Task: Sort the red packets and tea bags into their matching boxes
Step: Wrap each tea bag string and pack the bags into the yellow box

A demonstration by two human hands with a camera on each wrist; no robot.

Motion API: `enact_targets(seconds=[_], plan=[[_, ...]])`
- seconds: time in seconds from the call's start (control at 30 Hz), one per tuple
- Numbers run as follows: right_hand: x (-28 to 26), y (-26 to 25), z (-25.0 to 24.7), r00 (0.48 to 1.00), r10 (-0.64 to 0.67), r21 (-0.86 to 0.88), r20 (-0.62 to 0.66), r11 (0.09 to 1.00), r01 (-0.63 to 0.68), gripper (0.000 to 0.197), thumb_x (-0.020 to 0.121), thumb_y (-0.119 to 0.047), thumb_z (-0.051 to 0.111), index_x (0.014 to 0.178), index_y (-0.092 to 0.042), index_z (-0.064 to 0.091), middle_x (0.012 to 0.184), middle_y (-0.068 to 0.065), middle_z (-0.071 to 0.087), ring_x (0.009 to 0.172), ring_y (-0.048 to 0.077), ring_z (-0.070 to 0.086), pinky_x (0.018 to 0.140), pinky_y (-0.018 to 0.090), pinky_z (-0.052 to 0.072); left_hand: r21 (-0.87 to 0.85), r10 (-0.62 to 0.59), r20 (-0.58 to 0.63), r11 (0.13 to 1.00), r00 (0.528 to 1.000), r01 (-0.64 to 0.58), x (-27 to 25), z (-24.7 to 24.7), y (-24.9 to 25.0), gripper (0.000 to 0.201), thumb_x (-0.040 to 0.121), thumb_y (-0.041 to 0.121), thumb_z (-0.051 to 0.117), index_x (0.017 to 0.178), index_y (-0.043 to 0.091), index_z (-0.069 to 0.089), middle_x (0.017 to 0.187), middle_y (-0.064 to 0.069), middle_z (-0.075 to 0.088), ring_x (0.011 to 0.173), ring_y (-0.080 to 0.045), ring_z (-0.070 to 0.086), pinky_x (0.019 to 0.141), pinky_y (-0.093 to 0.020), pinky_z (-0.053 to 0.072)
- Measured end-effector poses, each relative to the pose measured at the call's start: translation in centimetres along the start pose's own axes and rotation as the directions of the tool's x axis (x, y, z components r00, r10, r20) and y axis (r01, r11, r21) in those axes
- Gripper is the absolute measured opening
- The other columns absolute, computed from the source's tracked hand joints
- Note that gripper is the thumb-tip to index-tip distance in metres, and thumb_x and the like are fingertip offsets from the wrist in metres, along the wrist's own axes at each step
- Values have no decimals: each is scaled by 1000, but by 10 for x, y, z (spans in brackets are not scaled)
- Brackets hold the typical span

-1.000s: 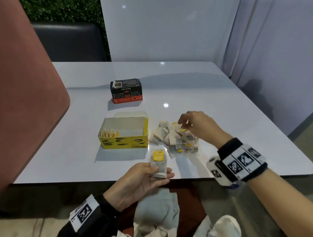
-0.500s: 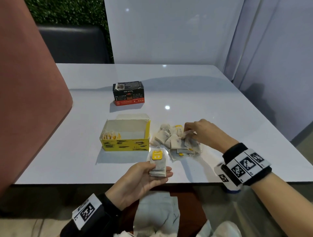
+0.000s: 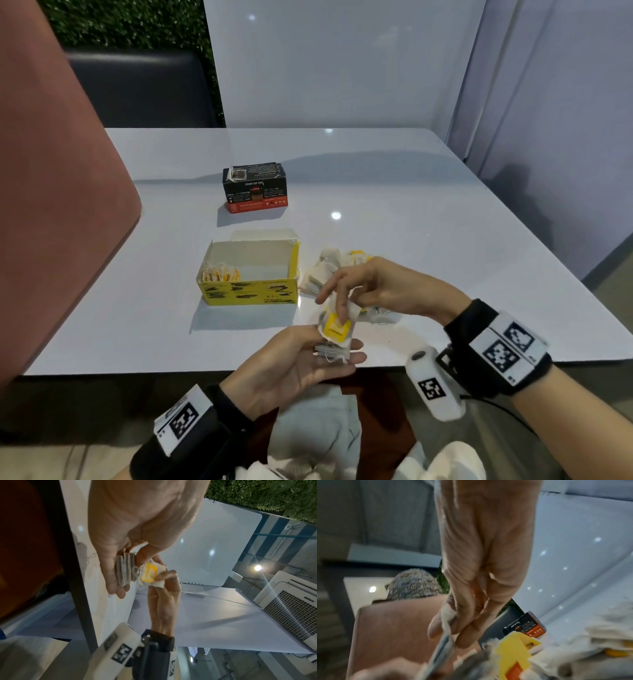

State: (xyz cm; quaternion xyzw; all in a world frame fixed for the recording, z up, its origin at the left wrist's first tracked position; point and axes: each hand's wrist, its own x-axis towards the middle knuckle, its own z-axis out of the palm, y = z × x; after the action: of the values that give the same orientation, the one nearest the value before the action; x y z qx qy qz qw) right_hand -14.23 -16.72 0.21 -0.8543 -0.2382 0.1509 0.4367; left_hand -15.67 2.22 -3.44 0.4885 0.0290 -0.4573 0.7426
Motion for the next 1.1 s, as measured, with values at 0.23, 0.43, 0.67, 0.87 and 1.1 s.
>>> enact_targets(seconds=[0.23,0.43,0.67,0.87,1.1], plan=[[2,-4,19,977,-120,-474,-175,880,23,40,79,12,47,93,-17,71,134,-2,50,119,3,39,91,13,32,-88,45,-4,995,999,-45,-1,-6,1,30,95,4,34,114,-10,53,107,-29,65,92,-36,68,86,-40,54],[-12,-6,37,923,-137,-527,-360,846,-80,24,93,-23,52,117,-21,55,120,-7,52,116,9,40,91,22,38,-25,83,1,996,997,-83,2,-7,-1,29,95,4,35,110,-6,58,103,-25,67,95,-35,67,88,-39,53],[-7,-4,30,893,191,-190,-408,938,-288,31,81,-16,70,110,-18,62,73,-13,55,69,2,52,72,19,45,51,76,9,996,997,-76,4,-8,-8,28,96,0,34,113,-6,55,106,-27,66,95,-35,67,81,-36,56],[-7,-22,22,832,324,363,-450,918,-161,12,83,0,64,94,-5,63,71,-2,57,54,12,53,53,21,43,-52,41,7,998,999,-41,4,-11,-14,27,96,2,33,111,-6,55,100,-24,69,88,-33,70,77,-34,57],[-12,-19,66,762,468,598,-448,790,-134,17,82,0,65,91,-4,51,74,13,58,53,19,62,55,34,54,-23,172,-29,985,985,-173,9,-14,-15,30,95,2,37,116,-10,54,109,-27,63,105,-37,62,87,-36,55]])
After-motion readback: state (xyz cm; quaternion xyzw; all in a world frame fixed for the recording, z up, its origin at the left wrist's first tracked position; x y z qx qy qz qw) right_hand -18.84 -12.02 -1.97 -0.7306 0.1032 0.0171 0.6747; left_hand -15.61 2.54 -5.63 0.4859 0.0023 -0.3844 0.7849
